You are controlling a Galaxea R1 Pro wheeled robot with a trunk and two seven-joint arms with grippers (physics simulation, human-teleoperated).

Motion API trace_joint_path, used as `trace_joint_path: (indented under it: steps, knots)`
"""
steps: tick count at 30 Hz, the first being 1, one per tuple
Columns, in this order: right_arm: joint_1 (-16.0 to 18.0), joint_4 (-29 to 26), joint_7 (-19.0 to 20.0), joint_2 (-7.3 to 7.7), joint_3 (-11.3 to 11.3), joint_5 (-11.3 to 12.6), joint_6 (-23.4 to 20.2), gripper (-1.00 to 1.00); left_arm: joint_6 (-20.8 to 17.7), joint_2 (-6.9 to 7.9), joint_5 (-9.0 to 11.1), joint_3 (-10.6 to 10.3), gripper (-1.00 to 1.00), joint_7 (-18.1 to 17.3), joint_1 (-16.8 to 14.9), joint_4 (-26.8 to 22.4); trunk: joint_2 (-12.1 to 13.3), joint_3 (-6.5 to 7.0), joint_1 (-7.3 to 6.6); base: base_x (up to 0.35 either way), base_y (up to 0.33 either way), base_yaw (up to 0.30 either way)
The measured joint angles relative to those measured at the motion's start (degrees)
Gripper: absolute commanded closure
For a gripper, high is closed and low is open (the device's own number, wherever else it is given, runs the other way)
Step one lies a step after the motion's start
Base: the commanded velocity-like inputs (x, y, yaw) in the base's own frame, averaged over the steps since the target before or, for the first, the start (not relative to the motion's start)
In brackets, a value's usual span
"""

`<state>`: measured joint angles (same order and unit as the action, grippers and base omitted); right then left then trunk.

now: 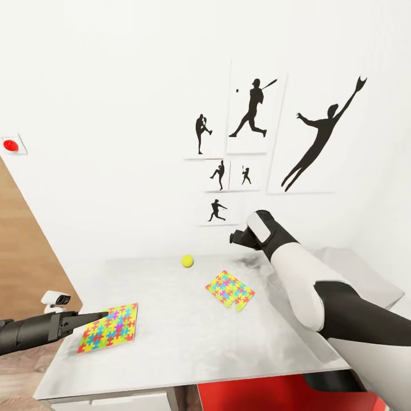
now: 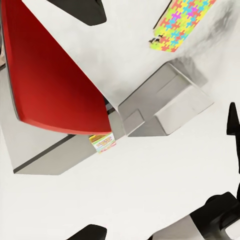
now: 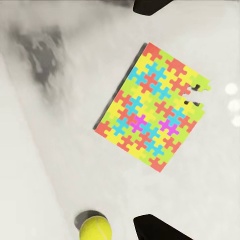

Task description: Put all the toys in the child's room - the three board games (two on the bed and one on the table), the two jigsaw puzzles on the table, and the tennis ball on the table - inside the toy box on the table in the child's room.

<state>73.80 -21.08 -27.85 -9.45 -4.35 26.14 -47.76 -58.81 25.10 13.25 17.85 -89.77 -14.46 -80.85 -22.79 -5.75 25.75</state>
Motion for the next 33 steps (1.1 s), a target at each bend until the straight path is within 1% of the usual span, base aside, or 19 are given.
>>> trace_joint_path:
  steps: [15, 22, 24, 26, 27, 29, 31, 32, 33]
  knots:
    - [-0.03, -0.18, 0.08, -0.36, 0.28, -0.61, 0.40, -1.00, -0.07, 0.02, 0.29, -0.27, -1.00, 0.00, 0.00, -0.12, 0.00, -0.10, 0.00, 0.000, 0.000, 0.000]
    - [-0.08, -0.18, 0.24, -0.34, 0.35, -0.61, 3.42, -1.00, -0.21, 0.08, 0.53, -0.63, -1.00, 0.00, 0.08, -0.67, 0.00, -0.64, 0.00, 0.000, 0.000, 0.000]
    - [-0.09, -0.14, 0.25, -0.34, 0.35, -0.61, 3.70, -1.00, -0.28, -0.02, 1.05, -0.85, -1.00, 0.00, 0.08, -0.79, 0.00, -0.83, 0.00, 0.000, 0.000, 0.000]
    - [-0.11, -0.12, 0.25, -0.35, 0.35, -0.65, 3.87, -1.00, -0.37, -0.26, 2.72, -1.80, -1.00, -0.01, 0.09, -0.89, 0.00, -1.01, 0.00, 0.000, 0.000, 0.000]
    - [-0.11, -0.13, 0.25, -0.37, 0.35, -0.67, 3.92, -1.00, -0.40, -0.34, 3.86, -2.95, -1.00, -0.01, 0.09, -0.92, 0.00, -1.10, 0.00, 0.000, 0.000, 0.000]
    - [-0.11, -0.12, 0.25, -0.39, 0.36, -0.68, 3.95, -1.00, -0.41, -0.37, 5.10, -4.47, -1.00, -0.01, 0.09, -0.93, 0.00, -1.29, 0.00, 0.000, 0.000, 0.000]
    - [-0.11, -0.11, 0.25, -0.40, 0.36, -0.69, 3.97, -1.00, -0.43, -0.21, 7.86, -6.87, -1.00, -0.02, 0.09, -0.95, 0.00, -1.47, 0.00, 0.000, 0.000, 0.000]
    - [-0.11, -0.11, 0.25, -0.41, 0.36, -0.69, 3.98, -1.00, -0.41, -0.17, 8.57, -7.26, -1.00, -0.02, 0.09, -0.95, 0.00, -1.56, 0.00, 0.000, 0.000, 0.000]
    - [-0.11, -0.11, 0.25, -0.41, 0.36, -0.69, 4.01, -1.00, -0.39, -0.07, 9.79, -7.80, -1.00, -0.02, 0.09, -0.96, 0.00, -1.66, 0.00, 0.000, 0.000, 0.000]
